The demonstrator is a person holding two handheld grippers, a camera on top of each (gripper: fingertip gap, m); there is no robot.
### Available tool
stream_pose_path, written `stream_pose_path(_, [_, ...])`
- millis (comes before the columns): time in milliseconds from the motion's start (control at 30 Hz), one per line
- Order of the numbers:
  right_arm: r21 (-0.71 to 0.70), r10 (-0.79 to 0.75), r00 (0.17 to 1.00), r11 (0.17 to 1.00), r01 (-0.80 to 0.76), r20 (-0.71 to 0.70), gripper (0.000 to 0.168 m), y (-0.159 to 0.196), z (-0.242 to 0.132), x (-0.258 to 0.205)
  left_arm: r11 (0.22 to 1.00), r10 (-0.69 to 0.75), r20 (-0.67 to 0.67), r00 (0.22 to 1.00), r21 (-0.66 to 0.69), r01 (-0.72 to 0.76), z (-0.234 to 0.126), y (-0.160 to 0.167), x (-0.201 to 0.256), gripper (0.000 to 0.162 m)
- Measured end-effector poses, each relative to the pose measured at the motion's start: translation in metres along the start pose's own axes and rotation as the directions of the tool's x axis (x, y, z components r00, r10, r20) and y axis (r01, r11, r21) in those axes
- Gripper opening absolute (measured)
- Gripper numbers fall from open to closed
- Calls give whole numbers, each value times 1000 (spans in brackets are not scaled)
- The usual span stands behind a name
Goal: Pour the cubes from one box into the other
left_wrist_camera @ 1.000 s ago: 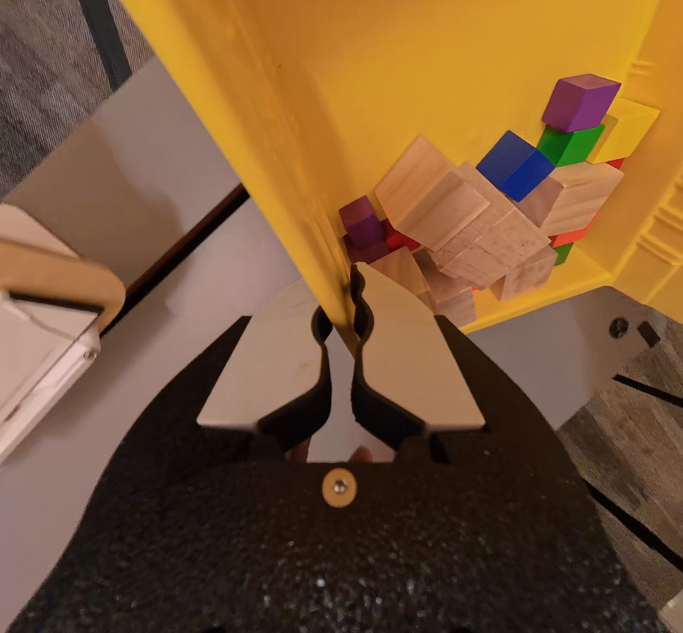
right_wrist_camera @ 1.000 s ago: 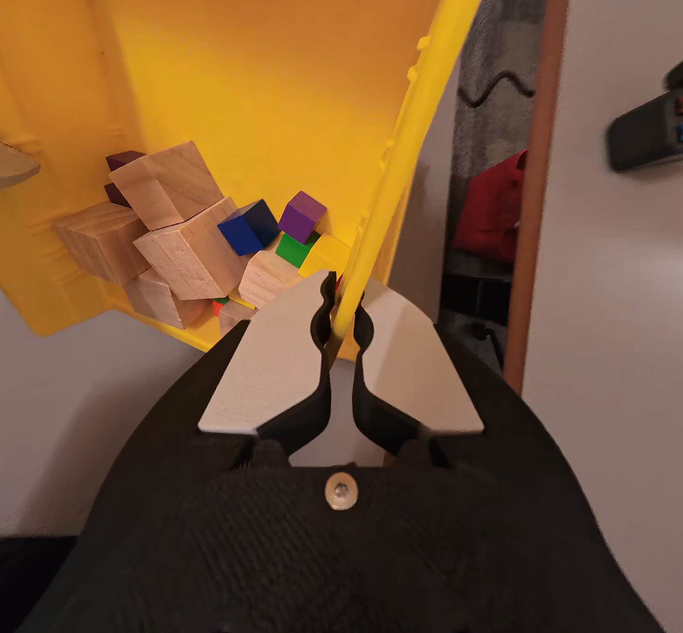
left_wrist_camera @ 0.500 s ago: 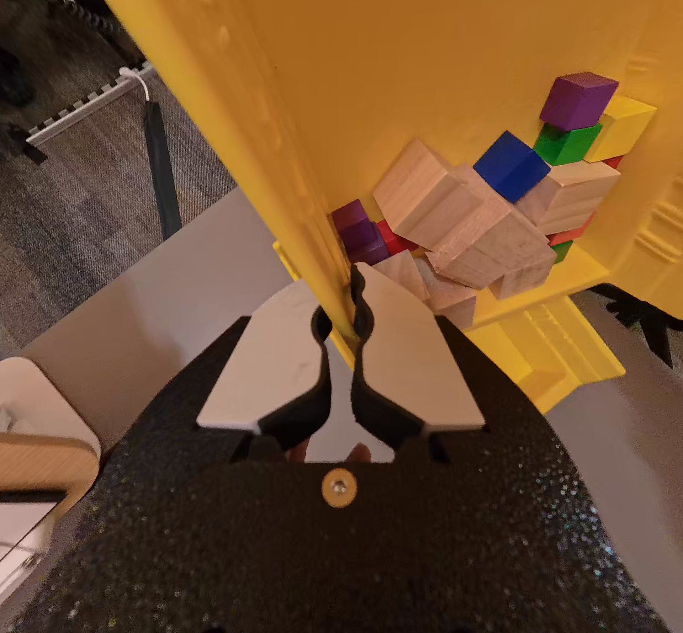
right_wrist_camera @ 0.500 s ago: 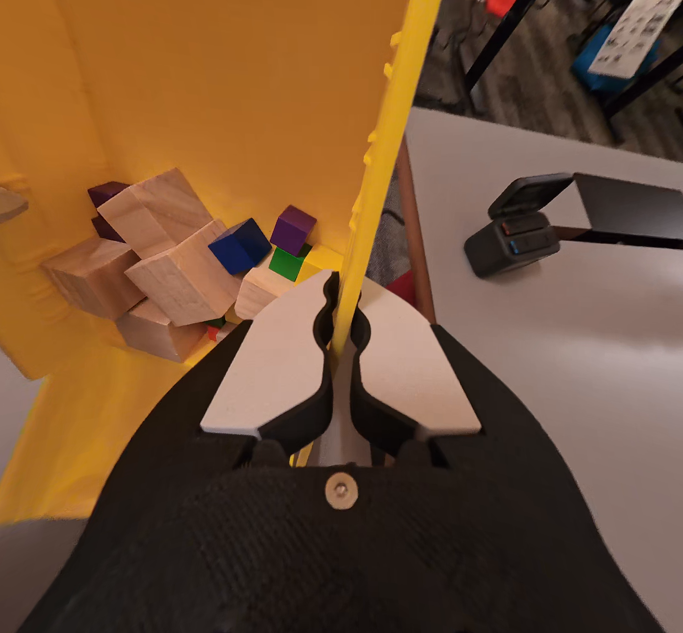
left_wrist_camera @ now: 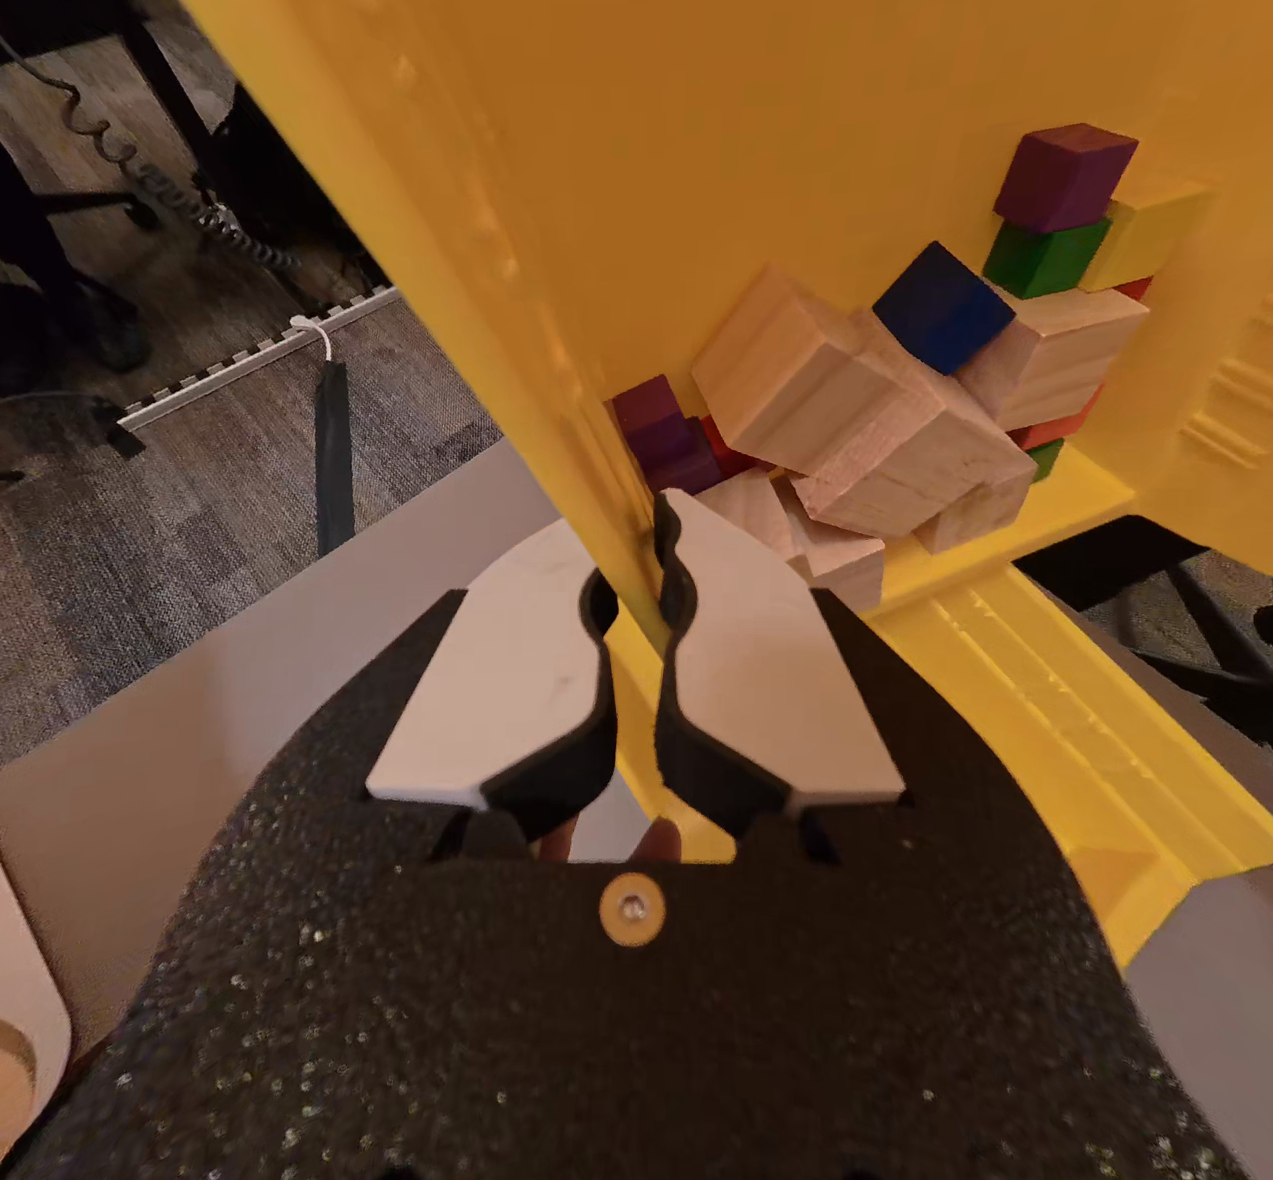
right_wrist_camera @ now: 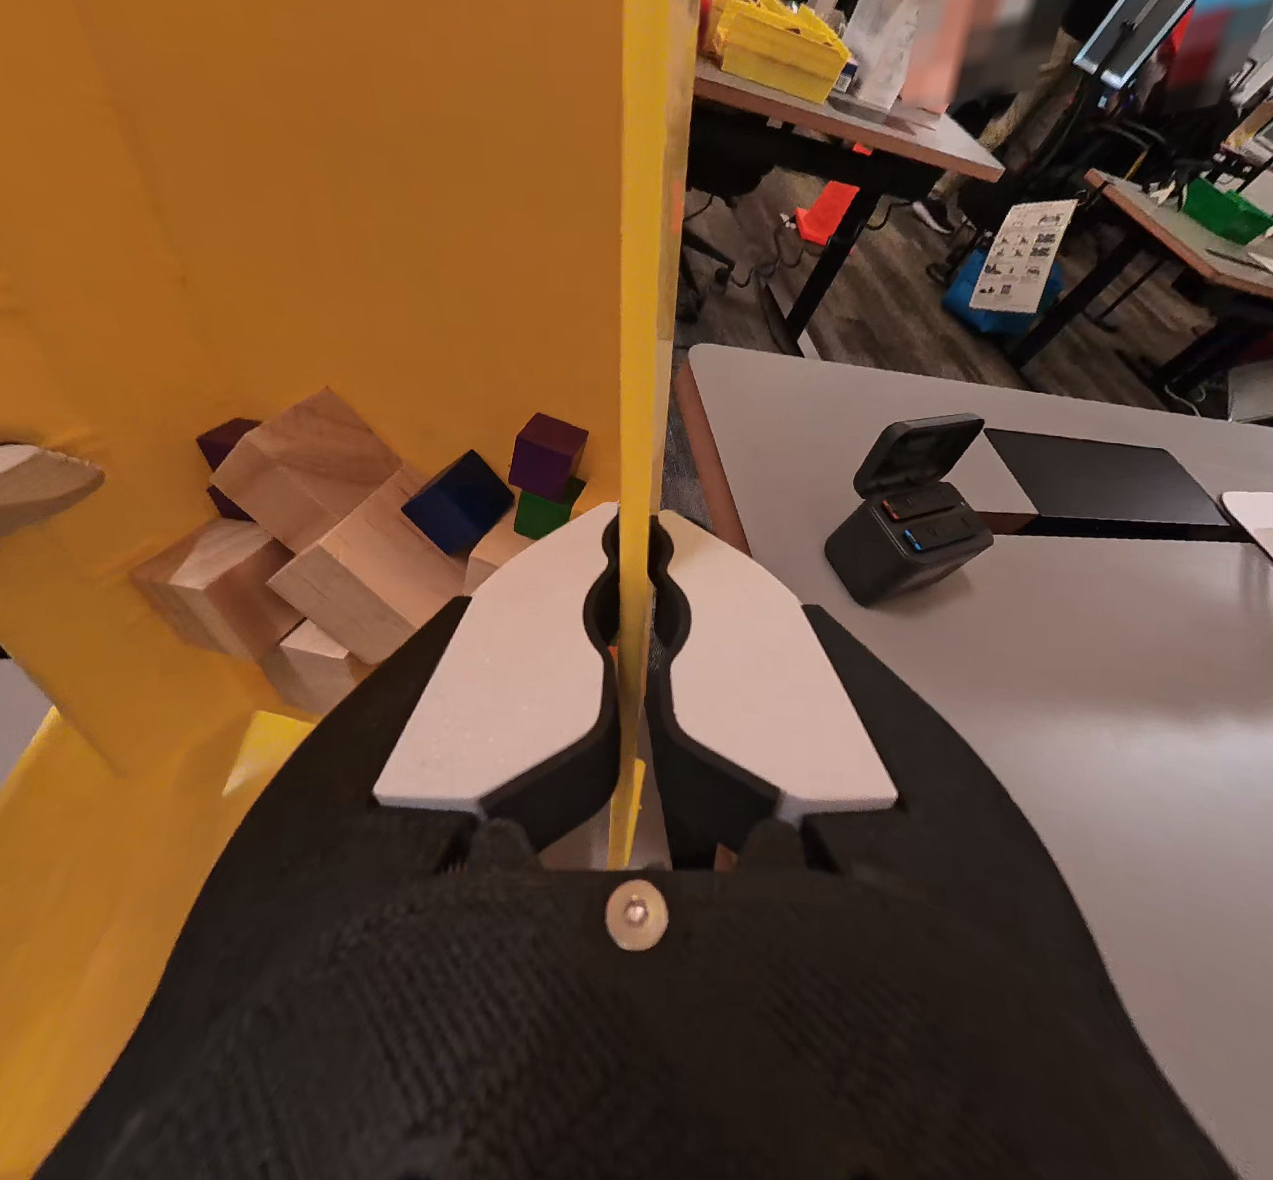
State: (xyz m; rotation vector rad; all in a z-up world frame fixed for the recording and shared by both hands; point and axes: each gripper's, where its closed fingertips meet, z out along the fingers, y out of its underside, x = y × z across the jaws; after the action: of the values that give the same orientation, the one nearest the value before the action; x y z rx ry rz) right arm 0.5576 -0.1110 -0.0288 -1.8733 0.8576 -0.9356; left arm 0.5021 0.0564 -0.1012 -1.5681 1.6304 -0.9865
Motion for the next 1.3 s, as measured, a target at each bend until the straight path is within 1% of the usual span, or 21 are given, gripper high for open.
stream_pose_path(67, [18,-7,1000,1000,7,-2,4,-1,0,-1,1000,-28,-6,1000,14,28,1,2,1,6])
stream_pose_path(300, [87,-7,1000,996,7,-1,5,-6,0,-1,997,-42,-3,999,70,42,1,4,1,6])
stream_pose_path(467, [172,-11,1000,985,13,-8,5,-5,-3,-1,992,-25,16,1000,124,23,0,4,3,7])
stream_pose_path(633, [223,39,999,974,-39,2,5,0,-4,1,988,0,30,1000,154,-4,-1,5,5,7])
stream_pose_path(800, [295,55,998,954,-50,-12,5,2,-6,2,981,22,57,998,192,-33,-1,4,5,7])
stream_pose_path(1000, [361,80,997,929,-76,3,5,7,-11,3,967,57,76,995,243,-74,-5,3,8,7])
stream_pose_path(1133, [379,81,997,922,-77,6,5,6,-11,2,961,64,84,994,262,-85,-7,4,8,7])
stream_pose_path(1300, [378,87,996,922,-89,24,5,9,-9,-4,966,53,102,993,246,-77,-7,11,4,7])
